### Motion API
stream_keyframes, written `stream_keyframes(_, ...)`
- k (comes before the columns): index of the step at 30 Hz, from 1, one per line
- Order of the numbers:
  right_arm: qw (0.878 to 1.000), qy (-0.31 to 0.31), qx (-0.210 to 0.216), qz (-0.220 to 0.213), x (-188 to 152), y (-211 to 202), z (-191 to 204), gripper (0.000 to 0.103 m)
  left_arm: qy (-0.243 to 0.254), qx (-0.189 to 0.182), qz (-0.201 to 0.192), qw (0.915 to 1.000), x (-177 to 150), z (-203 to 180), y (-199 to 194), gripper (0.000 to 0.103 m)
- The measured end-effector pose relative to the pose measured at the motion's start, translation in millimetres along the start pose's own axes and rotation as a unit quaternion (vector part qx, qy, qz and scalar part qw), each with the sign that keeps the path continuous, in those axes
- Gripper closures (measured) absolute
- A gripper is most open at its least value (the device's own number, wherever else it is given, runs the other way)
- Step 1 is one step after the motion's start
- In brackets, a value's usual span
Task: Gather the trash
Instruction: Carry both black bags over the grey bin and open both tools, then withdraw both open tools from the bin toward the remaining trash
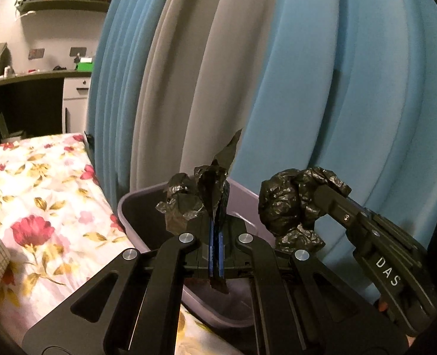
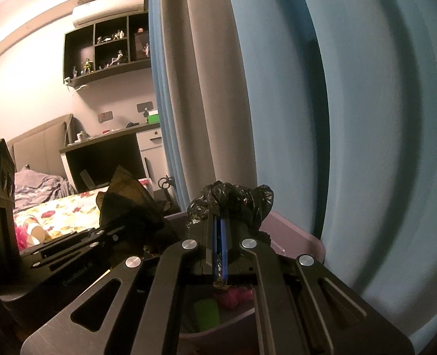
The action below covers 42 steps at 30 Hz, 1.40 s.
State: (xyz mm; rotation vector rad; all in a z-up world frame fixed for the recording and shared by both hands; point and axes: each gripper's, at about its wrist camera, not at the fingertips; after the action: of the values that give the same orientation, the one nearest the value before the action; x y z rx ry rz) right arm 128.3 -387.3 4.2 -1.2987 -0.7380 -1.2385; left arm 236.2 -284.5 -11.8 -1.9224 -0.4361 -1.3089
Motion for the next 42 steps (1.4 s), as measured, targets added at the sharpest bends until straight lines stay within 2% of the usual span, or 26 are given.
stream_keyframes(17,1.000,0.002,0.002,0.018,-1.2,11.8,-0.9,0.100,-0.011,-0.011,0.038,0.9992,-14.9,2.9,18.9,0.102)
stream_keyframes(28,0.999,0.005,0.003,0.034,0.6,26.4,-1.5,0.100,-0.036,-0.038,0.059,0.9968,-17.5,12.6,27.9,0.101)
stream_keyframes(31,0.999,0.007,0.001,0.040,-1.7,30.5,-2.6,0.100,-0.045,-0.045,0.068,0.9957,-18.7,16.8,31.7,0.091)
stream_keyframes(34,0.999,0.009,0.002,0.046,-3.5,33.6,-3.9,0.100,-0.059,-0.046,0.076,0.9943,-21.5,23.2,32.1,0.064)
stream_keyframes(35,0.999,0.008,0.002,0.048,-4.0,34.6,-3.8,0.100,-0.064,-0.042,0.073,0.9944,-21.9,26.1,29.8,0.050)
stream_keyframes(36,0.999,0.008,0.003,0.050,-4.8,35.5,-3.9,0.100,-0.069,-0.041,0.070,0.9943,-22.0,28.7,26.4,0.043)
stream_keyframes(37,0.999,0.007,0.004,0.051,-4.8,36.4,-3.8,0.100,-0.073,-0.040,0.067,0.9943,-22.1,30.5,23.4,0.040)
stream_keyframes(39,0.999,0.005,0.004,0.053,-6.7,37.2,-3.1,0.100,-0.083,-0.027,0.058,0.9945,-20.5,36.6,14.8,0.026)
stream_keyframes(42,0.998,0.006,0.004,0.057,-7.7,40.0,-3.6,0.099,-0.089,-0.003,0.044,0.9951,-19.5,43.2,2.3,0.015)
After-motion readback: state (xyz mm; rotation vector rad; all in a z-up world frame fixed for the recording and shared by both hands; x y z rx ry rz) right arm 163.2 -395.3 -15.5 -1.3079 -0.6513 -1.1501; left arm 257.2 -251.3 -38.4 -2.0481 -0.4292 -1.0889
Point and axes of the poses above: each gripper's, at about its wrist camera, not at the fingertips, and y roughly the way its jaws point, z to its left, x to its top, and after that the axes turned 4 degrees about y, right-handed
